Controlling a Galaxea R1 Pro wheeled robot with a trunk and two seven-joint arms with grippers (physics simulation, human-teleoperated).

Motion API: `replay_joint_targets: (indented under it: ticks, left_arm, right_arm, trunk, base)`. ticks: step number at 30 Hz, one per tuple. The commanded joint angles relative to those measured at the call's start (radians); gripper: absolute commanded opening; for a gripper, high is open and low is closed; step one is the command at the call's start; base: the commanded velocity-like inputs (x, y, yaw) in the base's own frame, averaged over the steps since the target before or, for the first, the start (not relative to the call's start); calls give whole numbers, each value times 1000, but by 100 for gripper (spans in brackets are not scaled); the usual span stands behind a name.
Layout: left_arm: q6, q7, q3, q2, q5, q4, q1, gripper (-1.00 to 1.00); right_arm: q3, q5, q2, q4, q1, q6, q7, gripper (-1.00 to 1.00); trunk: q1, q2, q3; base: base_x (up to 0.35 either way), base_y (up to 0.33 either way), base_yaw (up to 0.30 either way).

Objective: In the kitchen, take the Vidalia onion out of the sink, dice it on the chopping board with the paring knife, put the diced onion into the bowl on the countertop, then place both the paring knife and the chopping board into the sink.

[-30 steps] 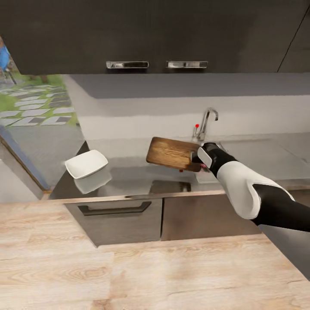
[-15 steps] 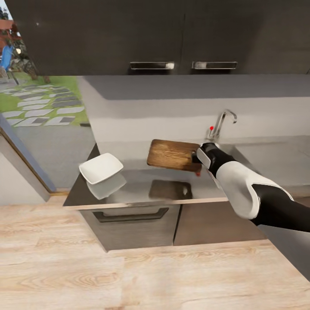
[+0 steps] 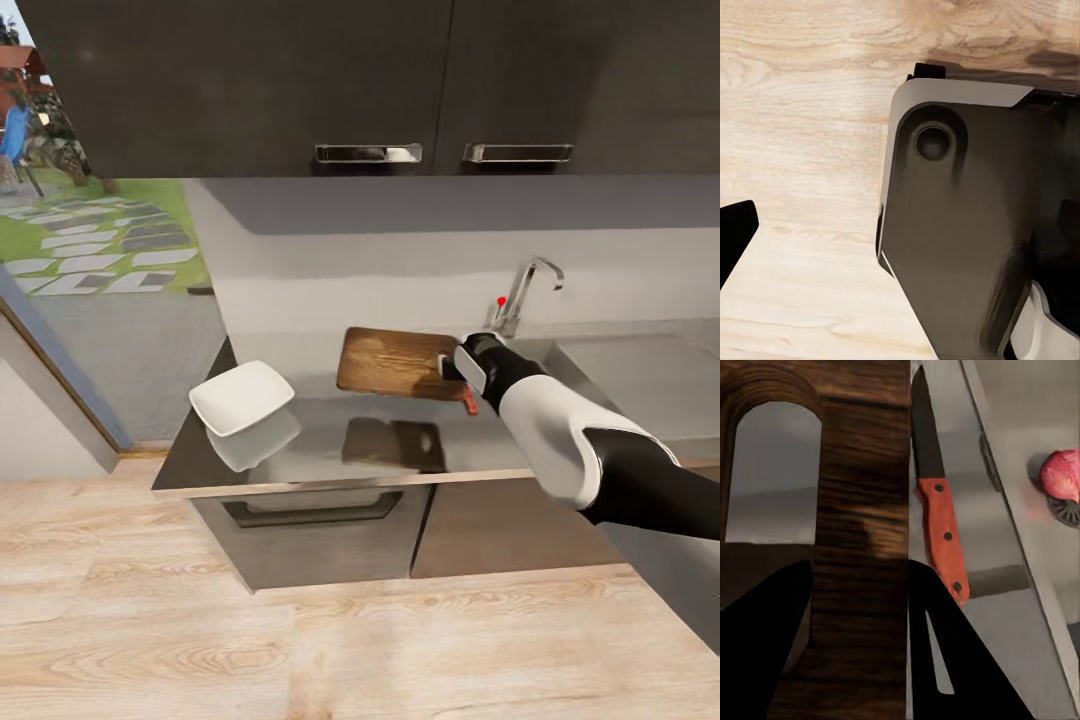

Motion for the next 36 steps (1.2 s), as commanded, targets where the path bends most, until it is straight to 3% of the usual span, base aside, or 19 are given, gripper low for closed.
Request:
replay_joint_targets:
  ticks: [1,2,3,8,24,36]
  left_arm:
    - [-2,0,-8,-1,8,2,-1,100]
    - [-2,0,-8,-1,8,2,-1,100]
    - [-2,0,-9,-1,8,2,-1,100]
    - [-2,1,-8,-1,8,2,-1,100]
    - [-2,1,-8,-1,8,2,-1,100]
    - [-2,1,-8,0,8,2,-1,100]
  right_arm:
    - [-17,34,2,0,-1,6,21,-100]
    - [-17,107,3,5,-1,7,69,-100]
    - [-17,129,3,5,-1,7,77,-100]
    - [-17,162,3,6,-1,7,110,-100]
    - [-17,173,0,52,-1,2,184,-100]
    - [-18,173,-1,55,-1,14,184,-100]
  trunk:
    - [1,-2,-2]
    - [1,-2,-2]
    - [1,-2,-2]
    - [1,-2,-2]
    - [1,-2,-2]
    - [1,-2,-2]
  base:
    - [0,0,0]
    - [0,0,0]
    - [0,0,0]
    - [0,0,0]
    - [0,0,0]
    - [0,0,0]
